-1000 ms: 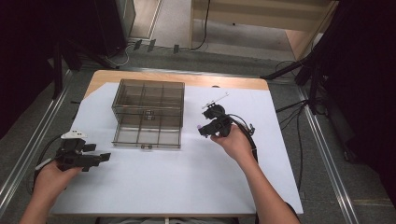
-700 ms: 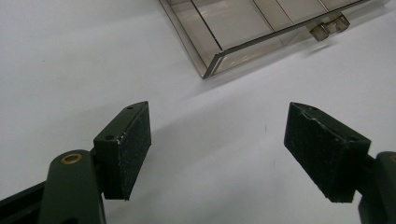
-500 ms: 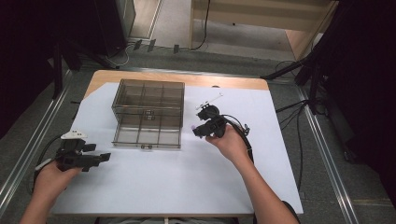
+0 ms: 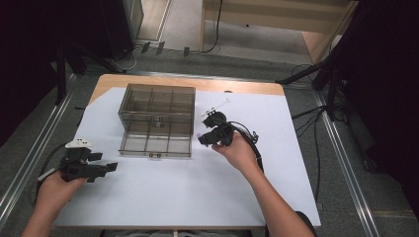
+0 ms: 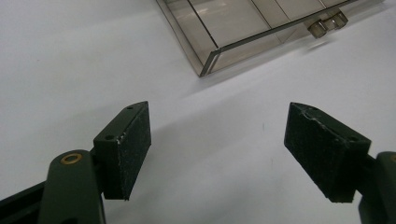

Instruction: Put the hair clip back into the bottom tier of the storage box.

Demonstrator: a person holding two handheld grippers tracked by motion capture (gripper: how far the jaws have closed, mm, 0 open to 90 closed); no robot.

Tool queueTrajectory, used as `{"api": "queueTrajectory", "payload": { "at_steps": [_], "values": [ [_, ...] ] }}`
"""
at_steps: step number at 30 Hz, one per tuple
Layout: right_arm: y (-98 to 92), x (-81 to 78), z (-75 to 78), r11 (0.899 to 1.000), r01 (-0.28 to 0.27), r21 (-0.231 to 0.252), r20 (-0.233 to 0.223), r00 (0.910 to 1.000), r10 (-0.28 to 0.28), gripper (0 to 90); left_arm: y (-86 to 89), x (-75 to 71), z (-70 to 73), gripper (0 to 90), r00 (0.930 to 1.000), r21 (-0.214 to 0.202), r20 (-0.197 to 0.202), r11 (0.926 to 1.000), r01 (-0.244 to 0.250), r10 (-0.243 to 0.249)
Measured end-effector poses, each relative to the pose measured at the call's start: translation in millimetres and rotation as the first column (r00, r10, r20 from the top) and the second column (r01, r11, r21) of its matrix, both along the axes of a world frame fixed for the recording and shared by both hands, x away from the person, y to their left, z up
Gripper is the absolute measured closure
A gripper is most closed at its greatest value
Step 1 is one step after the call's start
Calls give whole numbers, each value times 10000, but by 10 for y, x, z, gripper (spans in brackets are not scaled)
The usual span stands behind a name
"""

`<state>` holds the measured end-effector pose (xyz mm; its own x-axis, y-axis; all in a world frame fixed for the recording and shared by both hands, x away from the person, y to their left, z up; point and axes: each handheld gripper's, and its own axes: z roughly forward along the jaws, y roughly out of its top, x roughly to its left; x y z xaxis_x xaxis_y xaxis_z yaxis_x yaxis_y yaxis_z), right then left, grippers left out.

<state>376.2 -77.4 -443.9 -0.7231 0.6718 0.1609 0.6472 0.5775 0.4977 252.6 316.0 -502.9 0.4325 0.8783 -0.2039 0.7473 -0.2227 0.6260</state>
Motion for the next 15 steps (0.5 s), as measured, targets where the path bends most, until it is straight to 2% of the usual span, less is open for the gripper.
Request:
{"api": "queueTrajectory", "payload": {
  "at_steps": [15],
  "values": [
    [164, -34, -8, 9991, -332, 281, 57, 9994, 331, 771, 7, -3, -4, 237, 10000, 6, -4, 10000, -26, 26]
  ]
}}
